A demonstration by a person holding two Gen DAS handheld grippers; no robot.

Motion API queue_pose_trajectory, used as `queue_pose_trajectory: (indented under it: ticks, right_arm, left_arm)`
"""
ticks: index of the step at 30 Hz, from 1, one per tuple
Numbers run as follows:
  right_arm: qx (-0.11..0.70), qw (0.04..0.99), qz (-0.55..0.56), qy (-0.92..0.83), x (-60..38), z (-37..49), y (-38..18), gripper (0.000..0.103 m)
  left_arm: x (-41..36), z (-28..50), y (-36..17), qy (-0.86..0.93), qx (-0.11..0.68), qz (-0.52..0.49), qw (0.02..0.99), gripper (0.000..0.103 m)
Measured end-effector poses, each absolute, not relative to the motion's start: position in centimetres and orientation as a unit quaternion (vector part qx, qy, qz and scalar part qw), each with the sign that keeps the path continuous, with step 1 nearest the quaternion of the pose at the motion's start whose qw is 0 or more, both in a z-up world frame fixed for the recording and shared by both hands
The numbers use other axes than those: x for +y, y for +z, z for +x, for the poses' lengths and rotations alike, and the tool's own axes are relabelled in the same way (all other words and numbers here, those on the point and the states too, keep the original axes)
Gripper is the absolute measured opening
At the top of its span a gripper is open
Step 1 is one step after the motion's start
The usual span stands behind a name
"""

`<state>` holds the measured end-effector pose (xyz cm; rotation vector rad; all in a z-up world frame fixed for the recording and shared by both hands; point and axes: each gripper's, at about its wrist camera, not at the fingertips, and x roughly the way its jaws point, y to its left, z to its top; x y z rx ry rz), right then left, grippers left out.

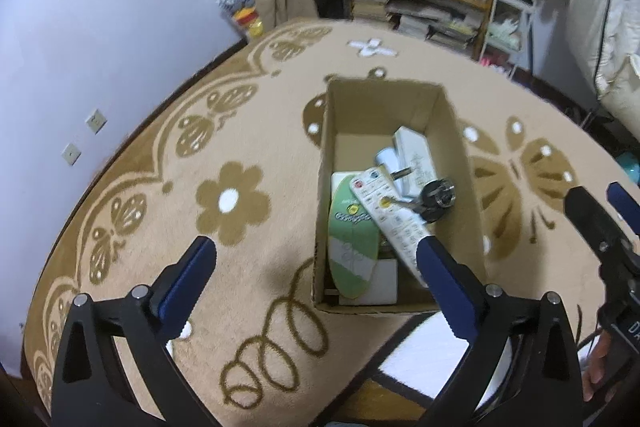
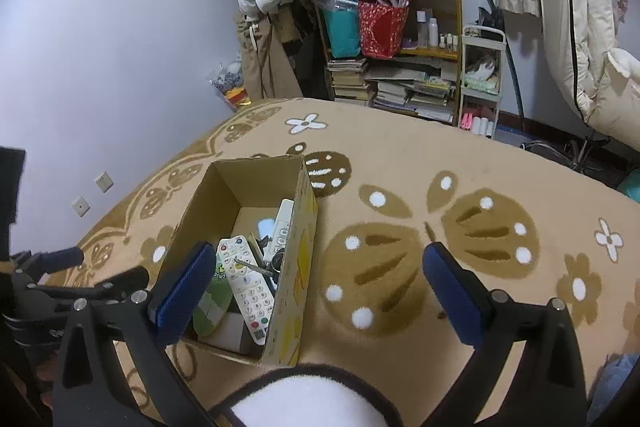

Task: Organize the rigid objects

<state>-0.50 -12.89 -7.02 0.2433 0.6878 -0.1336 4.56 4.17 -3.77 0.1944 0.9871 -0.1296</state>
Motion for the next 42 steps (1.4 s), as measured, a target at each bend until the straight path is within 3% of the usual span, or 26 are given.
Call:
queue_pose_trajectory:
  ticks: [20, 27, 42]
  right_arm:
    - [0.269, 0.956, 0.085, -0.086, -12.3, -6.1, -4.2, 0.103]
    - [0.238, 0.961, 0.108, -0.088, -12.8, -8.3, -4.0, 0.103]
    - [0.243, 0.954, 0.13, -0.118, -14.1, -11.3, -5.5, 0.103]
  left_arm:
    - [3.4, -0.6, -0.2, -0.059, 0.384, 0.116, 0.914, 0.1]
    - [4.8, -3.3, 1.4, -0.049, 0.349, 0.07, 0.933, 0.1]
    - [4.1, -5.8, 0.3, -0.071, 0.346, 0.078, 0.932, 0.1]
